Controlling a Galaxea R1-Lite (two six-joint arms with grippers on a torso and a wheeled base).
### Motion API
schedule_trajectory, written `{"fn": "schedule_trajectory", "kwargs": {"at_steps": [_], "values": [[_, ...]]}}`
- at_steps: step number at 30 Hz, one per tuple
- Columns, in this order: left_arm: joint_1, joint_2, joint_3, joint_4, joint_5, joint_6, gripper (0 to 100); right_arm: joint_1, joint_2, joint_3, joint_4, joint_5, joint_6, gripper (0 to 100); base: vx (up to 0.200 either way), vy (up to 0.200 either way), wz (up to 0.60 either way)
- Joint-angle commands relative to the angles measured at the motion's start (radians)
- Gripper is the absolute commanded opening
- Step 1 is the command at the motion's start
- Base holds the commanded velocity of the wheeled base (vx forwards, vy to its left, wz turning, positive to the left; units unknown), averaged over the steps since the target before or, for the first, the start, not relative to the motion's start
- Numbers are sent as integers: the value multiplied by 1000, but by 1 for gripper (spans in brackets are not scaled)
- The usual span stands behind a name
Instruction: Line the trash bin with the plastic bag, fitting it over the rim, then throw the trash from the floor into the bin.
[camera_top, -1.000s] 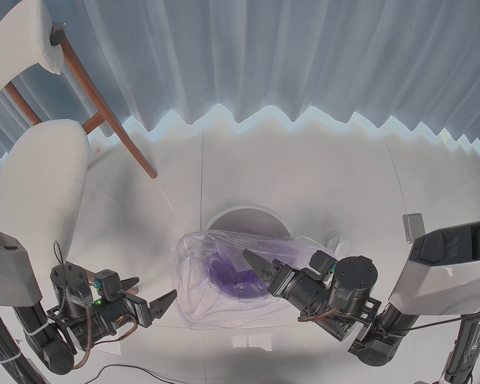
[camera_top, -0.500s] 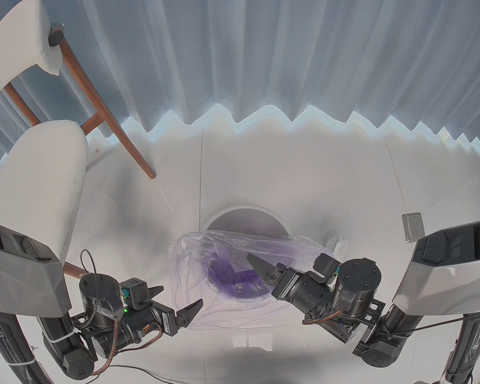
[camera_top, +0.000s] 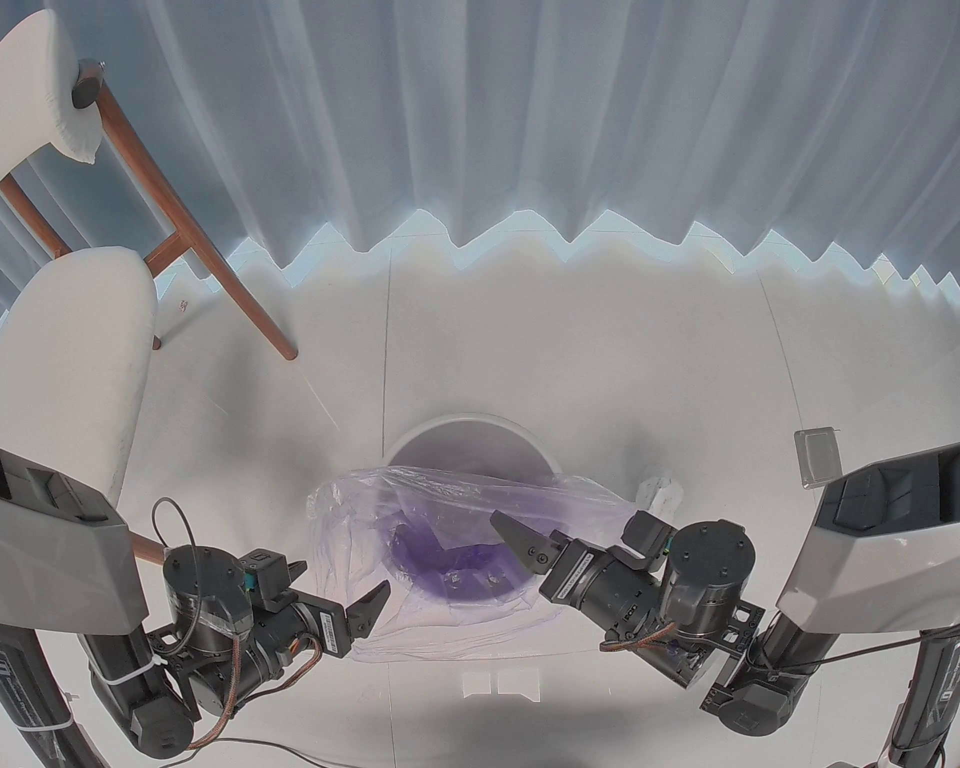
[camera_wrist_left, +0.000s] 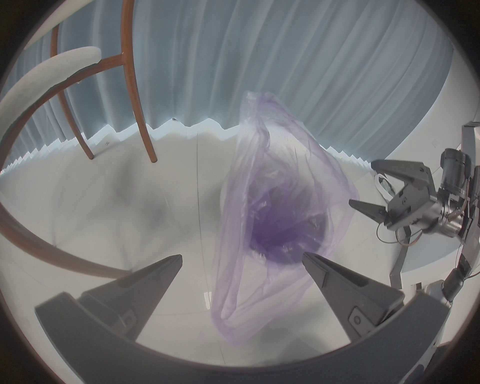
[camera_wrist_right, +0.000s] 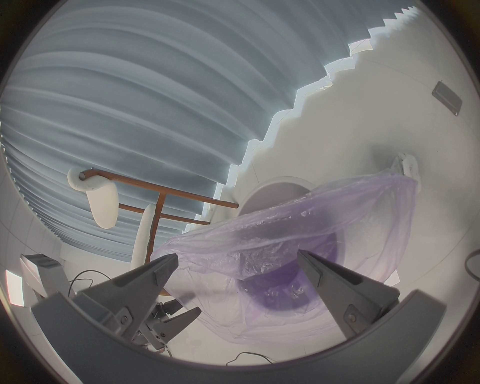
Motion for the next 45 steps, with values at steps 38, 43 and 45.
{"fn": "schedule_trajectory", "kwargs": {"at_steps": [38,43,45], "values": [[130,42,-176,0,47,-1,100,-26,-31,-11,-15,0,-4,100,111,0,0],[130,2,-152,0,47,-10,100,-33,-31,-8,-15,2,-4,100,0,0,0],[133,8,-146,0,44,-10,100,-37,-33,-11,-14,2,-5,100,0,0,0]]}}
